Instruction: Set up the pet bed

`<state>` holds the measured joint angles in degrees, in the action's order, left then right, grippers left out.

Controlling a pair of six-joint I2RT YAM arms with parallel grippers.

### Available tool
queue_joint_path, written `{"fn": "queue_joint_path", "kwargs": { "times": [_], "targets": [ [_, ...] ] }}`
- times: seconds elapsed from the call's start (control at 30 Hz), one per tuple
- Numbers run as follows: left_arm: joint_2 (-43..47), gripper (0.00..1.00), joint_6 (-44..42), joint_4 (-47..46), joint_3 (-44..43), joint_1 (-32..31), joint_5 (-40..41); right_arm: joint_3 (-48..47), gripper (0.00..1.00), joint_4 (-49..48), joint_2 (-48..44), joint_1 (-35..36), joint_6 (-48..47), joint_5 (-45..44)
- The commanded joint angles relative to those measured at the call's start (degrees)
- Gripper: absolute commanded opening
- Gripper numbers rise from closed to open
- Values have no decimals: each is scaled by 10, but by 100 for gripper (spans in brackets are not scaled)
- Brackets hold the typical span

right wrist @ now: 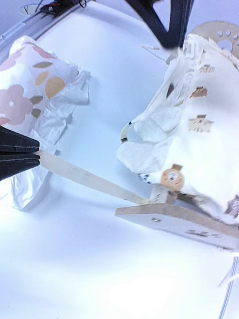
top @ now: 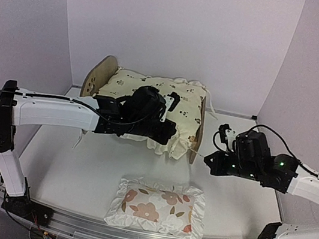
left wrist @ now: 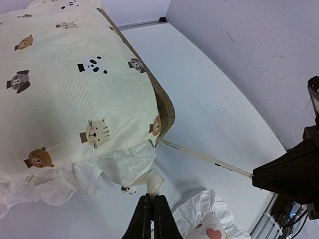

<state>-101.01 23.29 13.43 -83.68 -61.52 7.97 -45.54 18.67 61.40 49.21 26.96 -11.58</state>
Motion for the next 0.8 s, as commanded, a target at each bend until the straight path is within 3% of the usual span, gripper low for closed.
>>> {"fn": "queue_joint_path", "kwargs": {
  "times": [0.0,0.2,0.53,0.77],
  "targets": [
    [4,3,16,-8,-37,-2,-34,-79,0,29,-12,6,-35,61],
    [20,3,20,-2,-52,-13,-118,-172,0,54,39,6,-57,140],
    [87,5,44,-9,17,-28,-208,-4,0,-30,39,5,-14,209],
    [63,4,63,11,22,-29,-170,-19,0,-82,100,20,-36,378]
  ]
}}
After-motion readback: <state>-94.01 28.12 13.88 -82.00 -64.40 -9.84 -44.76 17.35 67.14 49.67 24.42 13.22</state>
